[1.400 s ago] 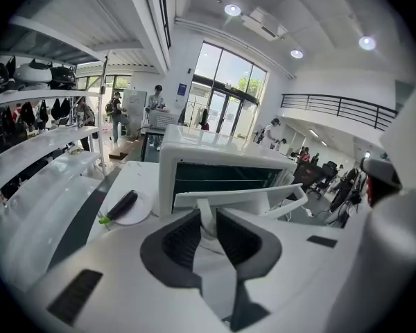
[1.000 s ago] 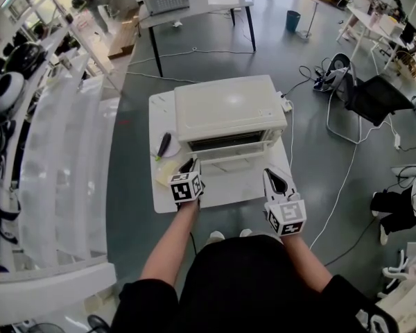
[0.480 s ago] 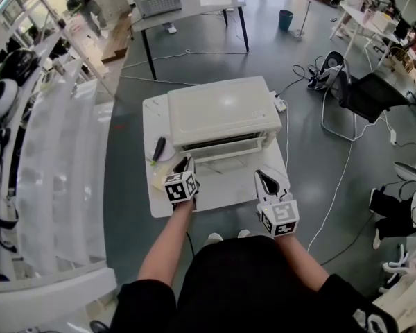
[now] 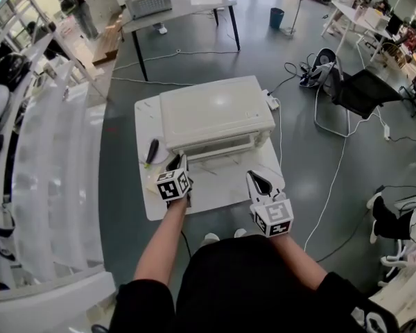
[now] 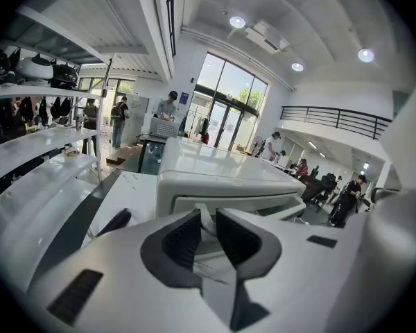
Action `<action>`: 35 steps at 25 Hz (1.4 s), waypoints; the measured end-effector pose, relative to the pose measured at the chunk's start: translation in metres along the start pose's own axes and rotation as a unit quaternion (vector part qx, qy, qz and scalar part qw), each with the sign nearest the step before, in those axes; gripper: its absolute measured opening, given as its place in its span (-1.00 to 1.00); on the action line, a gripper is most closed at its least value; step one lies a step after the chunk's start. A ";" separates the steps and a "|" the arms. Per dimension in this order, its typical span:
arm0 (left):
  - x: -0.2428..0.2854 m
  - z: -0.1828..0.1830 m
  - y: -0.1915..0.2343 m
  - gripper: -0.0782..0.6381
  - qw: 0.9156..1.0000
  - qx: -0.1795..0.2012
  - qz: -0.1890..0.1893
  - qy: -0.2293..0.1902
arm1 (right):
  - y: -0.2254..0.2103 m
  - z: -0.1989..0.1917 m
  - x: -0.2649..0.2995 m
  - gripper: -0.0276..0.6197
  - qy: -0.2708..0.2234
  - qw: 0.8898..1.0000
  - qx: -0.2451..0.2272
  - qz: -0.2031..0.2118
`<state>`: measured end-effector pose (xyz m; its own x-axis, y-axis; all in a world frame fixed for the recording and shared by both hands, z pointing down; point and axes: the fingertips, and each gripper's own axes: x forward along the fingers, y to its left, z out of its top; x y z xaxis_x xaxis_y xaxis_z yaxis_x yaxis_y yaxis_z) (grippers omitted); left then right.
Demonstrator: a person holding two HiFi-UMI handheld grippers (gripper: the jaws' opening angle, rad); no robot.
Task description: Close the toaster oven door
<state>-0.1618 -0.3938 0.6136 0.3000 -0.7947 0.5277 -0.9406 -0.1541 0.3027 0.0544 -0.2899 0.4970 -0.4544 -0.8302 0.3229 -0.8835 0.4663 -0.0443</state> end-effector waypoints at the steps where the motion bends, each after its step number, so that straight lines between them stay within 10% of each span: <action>1: 0.001 0.001 0.000 -0.55 1.000 -0.001 0.000 -0.001 | 0.001 0.001 0.000 -0.85 -0.001 1.000 -0.002 0.000; 23: -0.004 0.005 -0.003 -0.41 0.999 0.011 0.002 -0.044 | -0.009 -0.006 -0.023 -0.85 -0.002 1.000 -0.005 -0.009; 35: -0.095 0.009 -0.023 -0.39 0.993 0.015 -0.007 -0.117 | -0.006 -0.013 -0.042 -0.85 0.002 1.000 -0.019 0.015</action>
<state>-0.1701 -0.3195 0.5495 0.2707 -0.9063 0.3245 -0.9422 -0.1804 0.2823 0.0800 -0.2544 0.4957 -0.4796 -0.8146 0.3260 -0.8648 0.5017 -0.0187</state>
